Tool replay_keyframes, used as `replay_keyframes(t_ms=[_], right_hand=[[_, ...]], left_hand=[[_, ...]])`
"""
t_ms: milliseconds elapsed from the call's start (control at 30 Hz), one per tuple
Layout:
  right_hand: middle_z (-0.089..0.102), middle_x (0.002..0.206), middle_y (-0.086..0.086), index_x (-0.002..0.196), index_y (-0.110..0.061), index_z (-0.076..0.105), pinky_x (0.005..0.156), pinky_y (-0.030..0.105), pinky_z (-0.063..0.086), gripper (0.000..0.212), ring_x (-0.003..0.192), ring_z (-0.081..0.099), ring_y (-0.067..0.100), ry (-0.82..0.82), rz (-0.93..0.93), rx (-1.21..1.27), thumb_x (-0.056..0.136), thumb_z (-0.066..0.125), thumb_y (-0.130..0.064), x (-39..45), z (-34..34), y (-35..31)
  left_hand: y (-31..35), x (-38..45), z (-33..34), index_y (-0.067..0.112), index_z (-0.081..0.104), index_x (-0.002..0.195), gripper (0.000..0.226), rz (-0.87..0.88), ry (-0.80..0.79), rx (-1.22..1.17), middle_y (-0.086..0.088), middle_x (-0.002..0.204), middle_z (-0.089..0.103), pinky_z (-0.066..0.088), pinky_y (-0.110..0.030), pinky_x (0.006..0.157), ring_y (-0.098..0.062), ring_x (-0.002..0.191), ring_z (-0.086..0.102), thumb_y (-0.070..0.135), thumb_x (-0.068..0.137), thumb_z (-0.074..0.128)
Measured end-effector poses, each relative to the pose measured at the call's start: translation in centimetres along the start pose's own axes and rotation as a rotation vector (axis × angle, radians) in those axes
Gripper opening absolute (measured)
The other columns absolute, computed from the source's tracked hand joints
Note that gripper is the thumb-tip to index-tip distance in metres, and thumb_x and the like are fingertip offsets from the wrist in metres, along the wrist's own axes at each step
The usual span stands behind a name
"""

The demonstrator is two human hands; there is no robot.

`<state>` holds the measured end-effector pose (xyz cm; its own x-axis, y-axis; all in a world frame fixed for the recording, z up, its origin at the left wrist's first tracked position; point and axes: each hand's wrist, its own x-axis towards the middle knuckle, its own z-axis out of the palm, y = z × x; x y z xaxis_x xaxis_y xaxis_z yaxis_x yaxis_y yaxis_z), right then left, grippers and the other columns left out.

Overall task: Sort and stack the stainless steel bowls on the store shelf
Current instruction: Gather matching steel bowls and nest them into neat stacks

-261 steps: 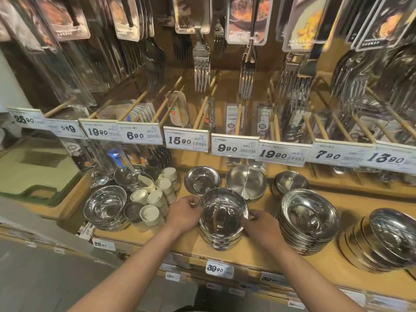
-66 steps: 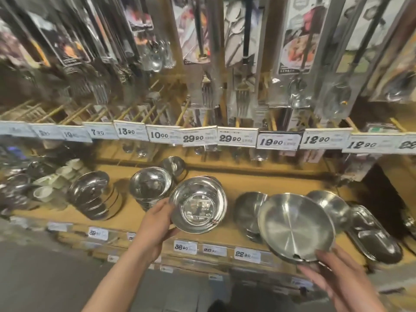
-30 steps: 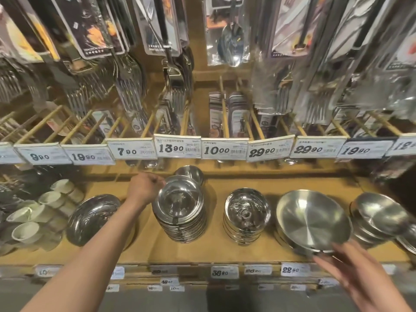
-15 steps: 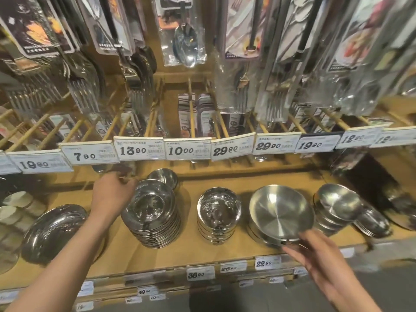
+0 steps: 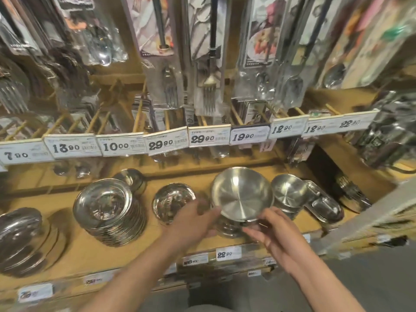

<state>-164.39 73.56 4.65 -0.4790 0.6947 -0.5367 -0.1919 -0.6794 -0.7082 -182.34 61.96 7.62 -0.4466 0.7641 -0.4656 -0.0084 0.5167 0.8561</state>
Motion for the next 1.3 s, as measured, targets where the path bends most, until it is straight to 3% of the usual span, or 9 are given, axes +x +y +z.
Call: replay_keyframes(t_ms=[133, 233, 367, 467, 567, 700, 933, 1133, 1300], right_hand=[[0.067, 0.112, 0.023, 0.115, -0.007, 0.052, 0.065, 0.042, 0.065, 0.03, 0.097, 0.07, 0.037, -0.048, 0.003, -0.043, 0.09, 0.06, 0.008, 0.8, -0.9, -1.2], [0.071, 0.108, 0.017, 0.121, -0.009, 0.052, 0.07, 0.041, 0.065, 0.036, 0.085, 0.076, 0.023, -0.033, 0.027, -0.283, 0.089, 0.066, 0.002, 2.1, -1.6, -1.6], [0.078, 0.079, 0.003, 0.111, -0.002, 0.064, 0.059, 0.019, 0.058, 0.02, 0.071, 0.076, 0.01, -0.016, 0.018, -0.432, 0.093, 0.067, -0.01, 4.1, -2.3, -1.1], [0.08, 0.085, 0.001, 0.103, -0.011, 0.068, 0.06, 0.016, 0.057, 0.011, 0.077, 0.076, 0.01, -0.024, -0.024, -0.536, 0.094, 0.068, -0.016, 5.3, -2.9, -0.2], [0.074, 0.1, 0.006, 0.102, -0.023, 0.062, 0.071, 0.025, 0.061, 0.012, 0.09, 0.074, 0.019, -0.019, -0.086, -0.674, 0.096, 0.062, -0.013, 6.1, -3.4, 0.4], [0.072, 0.096, 0.01, 0.094, -0.029, 0.058, 0.088, 0.048, 0.054, 0.008, 0.091, 0.069, 0.029, 0.003, -0.183, -0.942, 0.097, 0.055, -0.022, 6.6, -3.6, 0.1], [0.069, 0.09, 0.008, 0.096, -0.01, 0.065, 0.064, 0.031, 0.045, 0.017, 0.077, 0.061, 0.016, 0.012, -0.182, -0.978, 0.098, 0.053, -0.022, 8.2, -4.0, 0.6], [0.063, 0.119, 0.012, 0.107, -0.018, 0.065, 0.095, 0.048, 0.052, 0.024, 0.107, 0.061, 0.029, -0.014, -0.135, -1.025, 0.097, 0.05, -0.034, 8.9, -4.2, 0.8], [0.065, 0.106, 0.008, 0.095, -0.022, 0.062, 0.081, 0.041, 0.051, 0.019, 0.106, 0.059, 0.028, 0.0, -0.119, -1.069, 0.096, 0.047, -0.033, 9.3, -4.3, 1.0]], left_hand=[[-0.7, 2.6, 3.9, 0.013, 0.055, 0.111, 0.025, -0.056, 0.163, -0.101, -0.012, 0.095, 0.075, 0.062, -0.048, 0.083, -0.027, 0.086, 0.076, 0.023, 0.092, 0.069], [-1.8, 4.2, 5.2, 0.011, 0.053, 0.109, 0.025, -0.081, 0.241, -0.092, -0.01, 0.101, 0.066, 0.062, -0.05, 0.082, -0.029, 0.088, 0.073, 0.007, 0.088, 0.065], [-3.0, 5.4, 6.1, 0.012, 0.057, 0.106, 0.019, -0.114, 0.316, -0.068, -0.011, 0.102, 0.069, 0.062, -0.048, 0.083, -0.029, 0.086, 0.074, 0.013, 0.089, 0.066], [-3.5, 6.1, 6.9, 0.011, 0.06, 0.112, 0.026, -0.129, 0.357, -0.073, -0.012, 0.103, 0.071, 0.061, -0.049, 0.085, -0.03, 0.089, 0.074, 0.024, 0.091, 0.068], [-3.5, 6.7, 7.6, 0.012, 0.06, 0.113, 0.028, -0.131, 0.401, -0.038, -0.012, 0.104, 0.071, 0.06, -0.048, 0.086, -0.031, 0.093, 0.072, 0.026, 0.091, 0.069], [-3.4, 7.2, 8.2, 0.005, 0.059, 0.12, 0.03, -0.157, 0.447, -0.04, -0.017, 0.112, 0.068, 0.059, -0.048, 0.089, -0.034, 0.098, 0.07, 0.015, 0.092, 0.065], [-3.8, 7.5, 8.8, 0.007, 0.059, 0.119, 0.029, -0.182, 0.484, -0.02, -0.014, 0.11, 0.068, 0.059, -0.047, 0.09, -0.033, 0.099, 0.07, 0.013, 0.091, 0.066], [-4.5, 8.2, 8.8, 0.004, 0.064, 0.113, 0.024, -0.229, 0.473, -0.018, -0.016, 0.107, 0.071, 0.059, -0.047, 0.09, -0.034, 0.098, 0.071, 0.011, 0.091, 0.067], [-4.7, 8.6, 8.9, 0.007, 0.064, 0.109, 0.019, -0.218, 0.492, 0.06, -0.01, 0.101, 0.07, 0.058, -0.042, 0.087, -0.029, 0.095, 0.069, 0.016, 0.092, 0.064]])
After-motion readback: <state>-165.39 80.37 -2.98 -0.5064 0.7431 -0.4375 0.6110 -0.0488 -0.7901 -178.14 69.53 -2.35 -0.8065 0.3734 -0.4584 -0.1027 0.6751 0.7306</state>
